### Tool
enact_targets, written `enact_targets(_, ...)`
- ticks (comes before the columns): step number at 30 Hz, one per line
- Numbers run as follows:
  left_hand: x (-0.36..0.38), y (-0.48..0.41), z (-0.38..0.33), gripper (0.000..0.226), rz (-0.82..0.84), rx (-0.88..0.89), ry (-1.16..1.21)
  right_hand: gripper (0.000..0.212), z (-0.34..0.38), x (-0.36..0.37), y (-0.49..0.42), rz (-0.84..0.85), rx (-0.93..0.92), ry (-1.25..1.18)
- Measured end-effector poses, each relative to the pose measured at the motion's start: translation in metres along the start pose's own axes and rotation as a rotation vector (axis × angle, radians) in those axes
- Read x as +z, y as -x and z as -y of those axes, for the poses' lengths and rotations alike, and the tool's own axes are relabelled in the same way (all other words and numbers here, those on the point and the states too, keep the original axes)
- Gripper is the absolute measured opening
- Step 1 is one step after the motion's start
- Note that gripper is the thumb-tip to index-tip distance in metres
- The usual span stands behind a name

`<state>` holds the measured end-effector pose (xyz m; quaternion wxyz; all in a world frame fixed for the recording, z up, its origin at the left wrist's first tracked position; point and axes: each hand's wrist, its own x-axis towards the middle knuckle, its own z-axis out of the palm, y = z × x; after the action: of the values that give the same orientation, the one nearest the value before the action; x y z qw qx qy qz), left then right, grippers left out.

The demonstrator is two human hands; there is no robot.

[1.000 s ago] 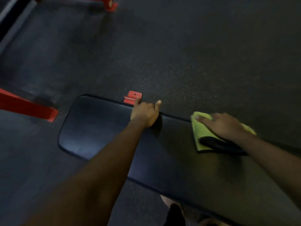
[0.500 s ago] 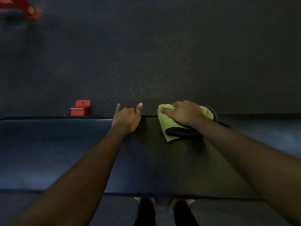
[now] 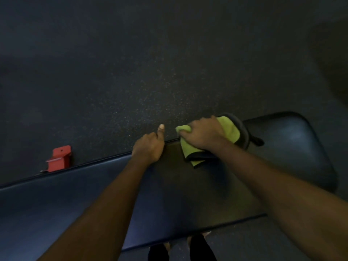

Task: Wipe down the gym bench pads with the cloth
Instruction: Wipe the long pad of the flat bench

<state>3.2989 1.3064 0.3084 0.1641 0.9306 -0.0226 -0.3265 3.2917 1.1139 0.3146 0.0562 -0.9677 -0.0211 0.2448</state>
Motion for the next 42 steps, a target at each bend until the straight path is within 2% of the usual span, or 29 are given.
enact_targets(3, 0.004, 0.001, -0.01, 0.07, -0.02, -0.019, 0.028, 0.073, -0.038, -0.003, 0.003, 0.039, -0.02, -0.081)
enact_targets(7, 0.012, 0.005, -0.037, 0.07, -0.025, 0.01, 0.024, 0.075, -0.132, -0.015, 0.007, 0.043, 0.242, 0.012)
enact_targets(10, 0.017, 0.007, -0.068, 0.073, 0.025, 0.061, 0.028, 0.073, -0.144, -0.015, 0.008, 0.028, 0.393, 0.024)
enact_targets(13, 0.026, 0.005, -0.105, 0.074, 0.058, 0.097, 0.027, 0.071, -0.113, -0.006, 0.011, -0.033, 0.28, -0.03)
enact_targets(16, 0.037, -0.002, -0.137, 0.076, 0.098, 0.128, 0.076, 0.074, -0.137, -0.008, 0.024, -0.072, 0.197, -0.082)
enact_targets(19, 0.049, -0.008, -0.162, 0.077, 0.15, 0.172, 0.085, 0.071, -0.206, -0.01, 0.033, -0.122, 0.373, -0.165)
enact_targets(22, 0.059, -0.012, -0.174, 0.079, 0.161, 0.189, 0.008, 0.075, -0.252, 0.0, 0.049, -0.18, 0.591, -0.448)
enact_targets(28, 0.062, -0.012, -0.18, 0.08, 0.133, 0.172, -0.124, 0.083, -0.245, 0.024, 0.075, -0.269, 0.871, -0.636)
enact_targets(30, 0.064, -0.01, -0.18, 0.079, 0.119, 0.165, -0.155, 0.08, -0.249, 0.016, 0.069, -0.213, 0.836, -0.637)
enact_targets(32, 0.067, -0.008, -0.179, 0.078, 0.09, 0.164, -0.173, 0.074, -0.263, 0.006, 0.061, -0.137, 0.704, -0.679)
enact_targets(34, 0.067, -0.008, -0.178, 0.078, 0.081, 0.162, -0.18, 0.069, -0.277, 0.004, 0.061, -0.098, 0.593, -0.804)
enact_targets(35, 0.067, -0.009, -0.179, 0.078, 0.079, 0.168, -0.186, 0.067, -0.281, 0.006, 0.065, -0.122, 0.593, -0.89)
enact_targets(38, 0.067, -0.009, -0.182, 0.08, 0.083, 0.179, -0.194, 0.069, -0.281, 0.026, 0.116, -0.219, 0.787, -1.037)
enact_targets(40, 0.066, -0.008, -0.182, 0.083, 0.096, 0.164, -0.212, 0.075, -0.27, 0.047, 0.16, -0.229, 0.936, -1.045)
enact_targets(42, 0.067, -0.009, -0.181, 0.085, 0.086, 0.149, -0.244, 0.079, -0.257, 0.063, 0.188, -0.23, 1.009, -1.034)
